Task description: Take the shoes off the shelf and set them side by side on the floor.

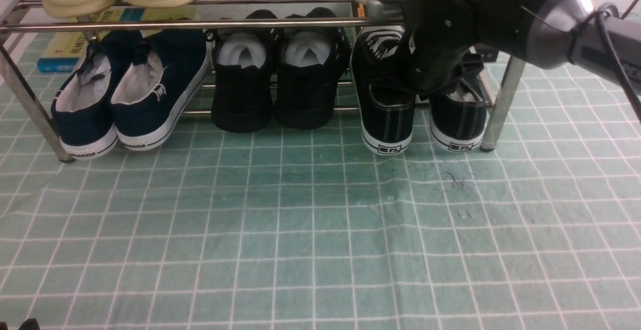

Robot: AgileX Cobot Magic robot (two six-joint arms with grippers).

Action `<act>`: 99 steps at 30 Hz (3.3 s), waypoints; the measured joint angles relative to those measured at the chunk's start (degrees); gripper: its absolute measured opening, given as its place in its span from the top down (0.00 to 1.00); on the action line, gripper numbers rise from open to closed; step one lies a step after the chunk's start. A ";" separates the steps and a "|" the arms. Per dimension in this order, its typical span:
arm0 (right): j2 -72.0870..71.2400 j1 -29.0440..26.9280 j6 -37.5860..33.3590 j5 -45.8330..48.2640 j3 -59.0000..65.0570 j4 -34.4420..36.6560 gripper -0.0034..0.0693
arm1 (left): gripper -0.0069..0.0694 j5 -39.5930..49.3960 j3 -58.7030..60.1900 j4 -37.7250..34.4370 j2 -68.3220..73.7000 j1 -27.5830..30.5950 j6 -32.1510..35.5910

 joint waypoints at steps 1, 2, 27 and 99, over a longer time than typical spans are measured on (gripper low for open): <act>0.30 0.00 0.07 -0.11 0.00 0.00 0.43 | 0.59 0.00 0.00 0.00 -0.04 0.00 0.00; 0.51 0.00 0.07 -0.26 0.00 0.00 0.45 | 0.59 0.00 0.00 0.00 -0.04 0.00 0.00; -13.42 -0.01 -16.07 22.32 0.00 16.40 0.95 | 0.59 0.00 0.00 0.00 -0.04 0.00 0.00; -18.62 13.41 25.95 -16.55 36.70 9.26 0.91 | 0.59 0.00 0.00 0.06 -0.04 0.00 0.00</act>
